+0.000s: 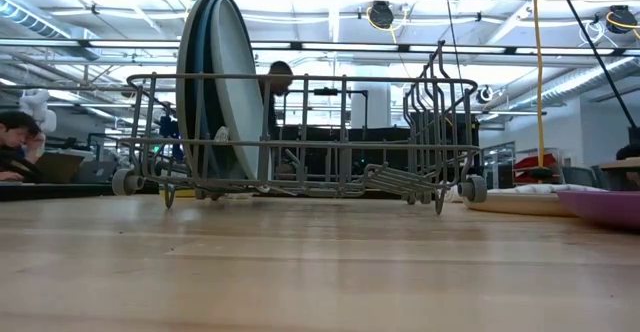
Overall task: Sort dishes
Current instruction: Put the orange plate into the green dish rack
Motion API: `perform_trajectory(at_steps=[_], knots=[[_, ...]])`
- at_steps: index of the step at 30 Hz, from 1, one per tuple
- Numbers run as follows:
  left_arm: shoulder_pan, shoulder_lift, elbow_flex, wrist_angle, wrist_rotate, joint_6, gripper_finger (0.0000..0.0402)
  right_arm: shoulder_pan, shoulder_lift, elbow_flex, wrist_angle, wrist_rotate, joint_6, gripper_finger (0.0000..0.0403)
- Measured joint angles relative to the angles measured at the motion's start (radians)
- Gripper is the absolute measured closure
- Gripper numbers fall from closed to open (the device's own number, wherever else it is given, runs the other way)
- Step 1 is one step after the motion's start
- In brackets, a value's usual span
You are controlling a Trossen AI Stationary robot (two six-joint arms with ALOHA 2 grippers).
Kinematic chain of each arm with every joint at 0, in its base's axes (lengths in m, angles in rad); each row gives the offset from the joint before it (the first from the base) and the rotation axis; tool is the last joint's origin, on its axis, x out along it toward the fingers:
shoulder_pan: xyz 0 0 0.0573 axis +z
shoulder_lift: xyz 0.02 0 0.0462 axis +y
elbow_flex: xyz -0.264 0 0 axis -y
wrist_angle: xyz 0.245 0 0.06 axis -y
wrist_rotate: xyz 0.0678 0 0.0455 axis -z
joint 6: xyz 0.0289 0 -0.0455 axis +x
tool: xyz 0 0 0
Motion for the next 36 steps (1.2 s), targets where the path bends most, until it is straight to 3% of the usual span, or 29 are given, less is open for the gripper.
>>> perform_trajectory(at_steps=[26, 36], knots=[[0.0, 0.0, 0.0, 0.0, 0.001, 0.005, 0.0356, -0.15, 0.0, -0.227, 0.266, -0.096, -0.316, 0.0249], [0.0, 0.0, 0.0, -0.001, -0.001, 0.005, 0.0356, -0.182, 0.0, -0.277, 0.369, -0.187, -0.342, 0.0315]])
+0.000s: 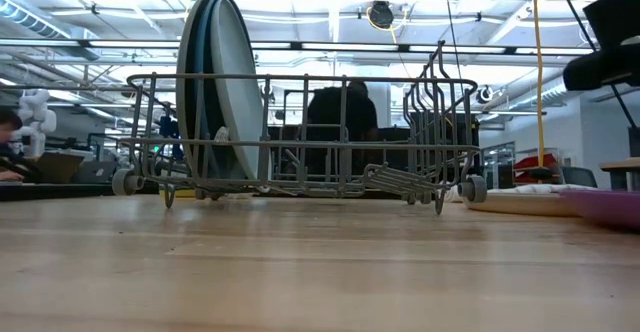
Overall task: Sort dishes
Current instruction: Put the orange plate into the green dish rack
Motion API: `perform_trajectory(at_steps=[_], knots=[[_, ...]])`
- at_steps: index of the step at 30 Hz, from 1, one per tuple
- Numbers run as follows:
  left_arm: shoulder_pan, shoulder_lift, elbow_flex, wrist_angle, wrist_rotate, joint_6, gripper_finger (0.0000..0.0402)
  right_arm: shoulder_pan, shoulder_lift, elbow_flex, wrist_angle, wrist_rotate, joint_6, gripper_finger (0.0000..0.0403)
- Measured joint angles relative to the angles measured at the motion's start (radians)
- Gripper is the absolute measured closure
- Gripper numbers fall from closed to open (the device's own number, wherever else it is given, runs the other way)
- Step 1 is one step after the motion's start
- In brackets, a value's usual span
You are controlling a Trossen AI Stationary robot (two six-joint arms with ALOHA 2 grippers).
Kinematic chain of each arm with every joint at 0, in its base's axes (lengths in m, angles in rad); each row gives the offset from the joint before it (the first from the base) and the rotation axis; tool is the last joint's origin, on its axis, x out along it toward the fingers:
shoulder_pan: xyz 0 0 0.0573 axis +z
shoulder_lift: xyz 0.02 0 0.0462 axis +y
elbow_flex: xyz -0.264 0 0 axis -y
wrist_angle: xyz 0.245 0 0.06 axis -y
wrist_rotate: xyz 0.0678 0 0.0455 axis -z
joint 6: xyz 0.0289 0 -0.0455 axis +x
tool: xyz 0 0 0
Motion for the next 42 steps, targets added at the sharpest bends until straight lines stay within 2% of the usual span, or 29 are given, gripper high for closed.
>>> perform_trajectory(at_steps=[7, 17, 27, 33, 42], knots=[[0.0, 0.0, 0.0, 0.0, 0.0, 0.0, 0.0356, 0.0, -0.002, -0.001, 0.016, -0.009, -0.021, 0.0393], [0.001, 0.0, 0.0, -0.002, 0.0, 0.006, 0.0356, 0.001, -0.004, 0.046, 0.004, 0.015, -0.029, 0.04], [0.002, 0.0, 0.0, -0.002, 0.0, 0.006, 0.0356, 0.001, -0.003, 0.246, -0.108, 0.221, -0.035, 0.0401], [0.002, 0.0, 0.0, -0.002, 0.0, 0.006, 0.0356, 0.002, -0.003, 0.381, -0.143, 0.381, -0.056, 0.0402], [0.001, 0.0, 0.0, -0.002, 0.0, 0.005, 0.0356, 0.003, -0.003, 0.557, -0.116, 0.608, -0.197, 0.0402]])
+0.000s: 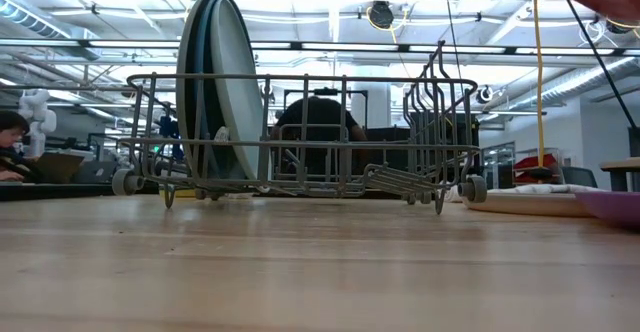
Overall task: Sort dishes
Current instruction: Put the orange plate into the green dish rack
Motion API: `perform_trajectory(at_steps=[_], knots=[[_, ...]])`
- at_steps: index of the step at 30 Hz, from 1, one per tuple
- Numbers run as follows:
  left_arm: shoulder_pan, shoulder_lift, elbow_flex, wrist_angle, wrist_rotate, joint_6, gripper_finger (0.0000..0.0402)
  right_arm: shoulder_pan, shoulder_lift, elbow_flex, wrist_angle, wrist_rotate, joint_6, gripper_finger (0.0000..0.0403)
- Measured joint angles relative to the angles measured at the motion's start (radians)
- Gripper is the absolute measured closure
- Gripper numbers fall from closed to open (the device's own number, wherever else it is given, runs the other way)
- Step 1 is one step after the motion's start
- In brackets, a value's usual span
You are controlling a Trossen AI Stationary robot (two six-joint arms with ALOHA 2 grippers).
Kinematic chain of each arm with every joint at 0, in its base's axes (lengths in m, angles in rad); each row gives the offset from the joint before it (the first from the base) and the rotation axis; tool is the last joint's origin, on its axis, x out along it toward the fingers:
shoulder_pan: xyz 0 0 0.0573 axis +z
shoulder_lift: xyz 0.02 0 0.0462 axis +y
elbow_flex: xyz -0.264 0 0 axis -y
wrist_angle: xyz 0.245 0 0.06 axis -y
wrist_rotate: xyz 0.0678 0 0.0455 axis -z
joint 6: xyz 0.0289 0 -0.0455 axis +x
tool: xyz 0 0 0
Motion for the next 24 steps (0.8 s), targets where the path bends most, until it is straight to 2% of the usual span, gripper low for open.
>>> perform_trajectory(at_steps=[6, 13, 19, 24], knots=[[0.0, 0.0, 0.0, 0.0, 0.0, -0.001, 0.0356, -0.003, 0.0, 0.084, 0.129, 0.16, -0.207, 0.0403], [0.0, 0.0, 0.0, -0.001, 0.0, 0.0, 0.0356, -0.039, 0.0, 0.111, 0.443, 0.275, -0.554, 0.0403], [0.0, 0.0, 0.0, -0.015, 0.0, 0.001, 0.0356, -0.089, 0.0, 0.112, 0.62, 0.317, -0.734, 0.0403], [0.0, 0.0, 0.0, -0.042, 0.005, 0.023, 0.0356, -0.136, 0.0, 0.112, 0.683, 0.315, -0.791, 0.0403]])
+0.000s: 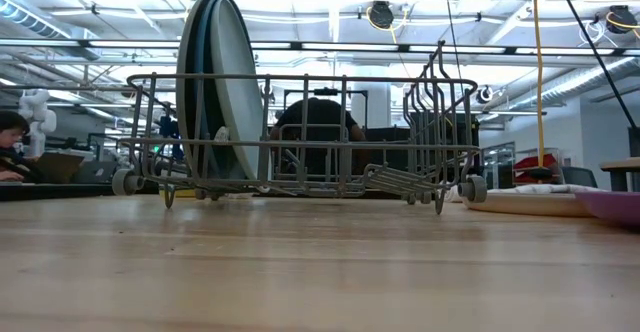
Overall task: Sort dishes
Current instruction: Put the orange plate into the green dish rack
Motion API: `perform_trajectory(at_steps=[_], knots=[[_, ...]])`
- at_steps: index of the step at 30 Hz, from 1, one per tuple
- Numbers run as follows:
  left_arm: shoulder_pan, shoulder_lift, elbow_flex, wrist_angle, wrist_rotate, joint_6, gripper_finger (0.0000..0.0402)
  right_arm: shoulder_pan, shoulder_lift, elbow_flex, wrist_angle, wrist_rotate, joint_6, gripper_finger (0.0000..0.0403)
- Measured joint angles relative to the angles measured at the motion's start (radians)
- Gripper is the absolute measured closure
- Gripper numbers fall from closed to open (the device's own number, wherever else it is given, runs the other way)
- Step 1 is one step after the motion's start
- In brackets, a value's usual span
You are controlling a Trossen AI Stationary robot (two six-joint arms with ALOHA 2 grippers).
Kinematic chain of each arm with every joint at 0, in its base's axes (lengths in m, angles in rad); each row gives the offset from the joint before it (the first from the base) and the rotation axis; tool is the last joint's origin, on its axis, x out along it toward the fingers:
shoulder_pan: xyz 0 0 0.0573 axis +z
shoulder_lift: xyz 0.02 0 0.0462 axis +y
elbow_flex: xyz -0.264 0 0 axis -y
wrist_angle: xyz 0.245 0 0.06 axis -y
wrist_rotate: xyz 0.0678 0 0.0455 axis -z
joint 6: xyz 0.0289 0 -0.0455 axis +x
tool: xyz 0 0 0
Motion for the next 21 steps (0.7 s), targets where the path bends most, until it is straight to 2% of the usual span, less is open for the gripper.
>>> perform_trajectory(at_steps=[7, 12, 18, 21], knots=[[0.0, 0.0, 0.0, -0.006, 0.002, 0.005, 0.0356, -0.094, 0.0, 0.0, 0.003, 0.024, 0.084, 0.0403], [0.0, 0.0, 0.0, 0.008, 0.003, 0.006, 0.0356, -0.148, 0.0, 0.0, 0.002, 0.149, 0.131, 0.0403], [0.0, 0.0, 0.0, 0.012, 0.002, 0.006, 0.0356, -0.196, -0.001, 0.0, -0.045, 0.412, 0.174, 0.0403], [0.0, 0.0, 0.0, 0.012, -0.006, 0.009, 0.0356, -0.22, -0.001, 0.0, -0.091, 0.45, 0.23, 0.0403]])
